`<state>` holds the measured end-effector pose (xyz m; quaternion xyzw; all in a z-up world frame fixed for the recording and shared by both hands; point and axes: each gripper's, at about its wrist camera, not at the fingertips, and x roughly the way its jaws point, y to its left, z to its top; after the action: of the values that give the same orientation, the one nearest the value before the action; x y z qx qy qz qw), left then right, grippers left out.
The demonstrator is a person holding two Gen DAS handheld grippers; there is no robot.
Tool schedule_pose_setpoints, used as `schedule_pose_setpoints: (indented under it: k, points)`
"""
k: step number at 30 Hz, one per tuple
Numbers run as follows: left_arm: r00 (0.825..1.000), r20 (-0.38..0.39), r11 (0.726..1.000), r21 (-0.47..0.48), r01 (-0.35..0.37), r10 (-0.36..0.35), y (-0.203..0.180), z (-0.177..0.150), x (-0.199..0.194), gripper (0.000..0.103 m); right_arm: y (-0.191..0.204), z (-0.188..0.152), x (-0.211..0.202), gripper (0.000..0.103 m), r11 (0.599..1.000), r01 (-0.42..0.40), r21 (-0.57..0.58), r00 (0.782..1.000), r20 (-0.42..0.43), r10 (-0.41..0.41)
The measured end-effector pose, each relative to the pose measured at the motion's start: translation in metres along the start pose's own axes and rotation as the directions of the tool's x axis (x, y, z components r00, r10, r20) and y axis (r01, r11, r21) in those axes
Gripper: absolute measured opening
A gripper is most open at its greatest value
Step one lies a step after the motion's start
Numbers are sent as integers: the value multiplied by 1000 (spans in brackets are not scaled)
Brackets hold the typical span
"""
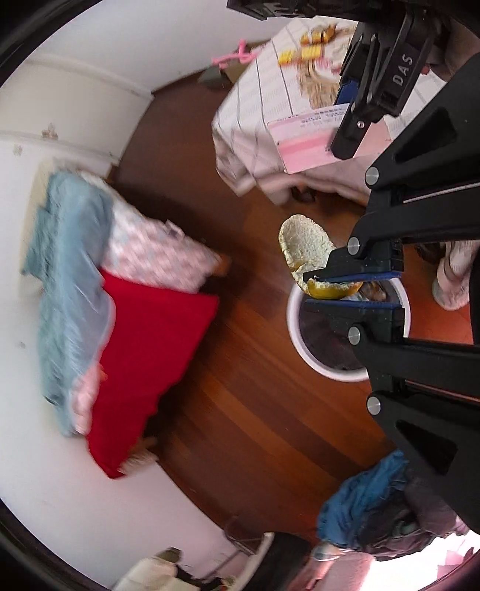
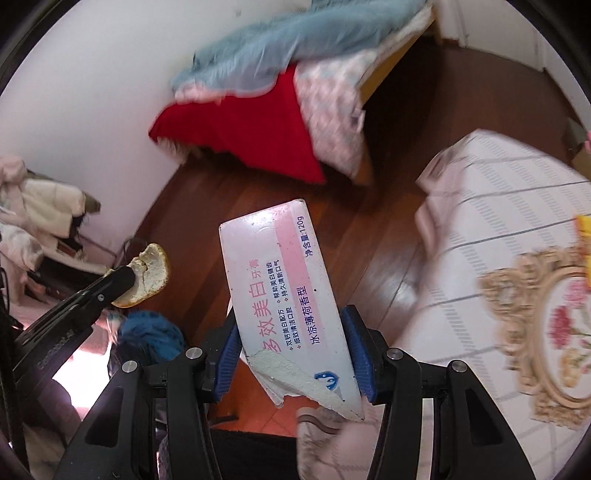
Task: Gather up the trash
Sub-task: 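Carry the foil wrapper and toothpaste box over the bin and open both tools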
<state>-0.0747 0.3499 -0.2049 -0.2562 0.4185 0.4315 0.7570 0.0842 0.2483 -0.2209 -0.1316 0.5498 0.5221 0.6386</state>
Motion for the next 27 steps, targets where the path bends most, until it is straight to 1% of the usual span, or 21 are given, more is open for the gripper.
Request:
schedule_pose_setpoints:
  k: [4, 7, 9, 12, 15, 18, 20, 21, 22, 23, 24, 25, 26, 27]
  points:
    - [996, -88, 999, -37, -20, 17, 28, -9, 53, 5, 15, 1, 74, 55, 1000, 19, -12, 995, -102, -20]
    - [986, -166, 997, -70, -31, 19, 50, -20, 95, 6, 16, 1, 125, 55, 999, 40, -14, 983, -177, -41]
    - [979, -206, 995, -96, -30, 10, 62, -25, 116, 6, 16, 2, 153, 55, 998, 56, -19, 975, -213, -59]
    - [969, -247, 990, -137, -25, -10, 78, -32, 135, 6, 11, 3, 191, 55, 997, 76, -18, 962, -261, -78]
    - [962, -273, 986, -164, -30, -17, 86, -36, 149, 7, 4, 5, 215, 55, 996, 88, -13, 953, -289, -88]
    - [953, -302, 983, -176, -47, -8, 94, -40, 156, 9, 3, 7, 231, 55, 995, 101, -25, 947, -305, -104]
    - [948, -319, 980, -188, -59, -4, 99, -42, 160, 13, 3, 8, 237, 56, 993, 107, -41, 943, -313, -115]
    - [947, -321, 980, -190, -61, -3, 99, -42, 161, 17, 4, 10, 240, 56, 993, 110, -48, 942, -314, -119]
    - [948, -319, 979, -192, -67, 2, 101, -42, 159, 32, 6, 11, 243, 57, 992, 113, -56, 942, -311, -125]
    - [950, -313, 979, -190, -80, 16, 102, -43, 157, 59, 6, 12, 244, 65, 992, 115, -60, 941, -314, -128]
    - [951, -307, 978, -190, -88, 26, 103, -43, 154, 74, 7, 13, 245, 77, 991, 120, -62, 940, -315, -134]
    - [953, -300, 977, -190, -100, 39, 104, -43, 151, 93, 7, 14, 244, 84, 990, 125, -64, 940, -312, -139]
    - [955, -293, 976, -191, -109, 49, 106, -43, 146, 95, 9, 13, 242, 91, 990, 126, -70, 940, -309, -142]
    - [955, -291, 975, -191, -117, 57, 106, -43, 144, 95, 10, 12, 239, 92, 988, 131, -78, 941, -302, -149]
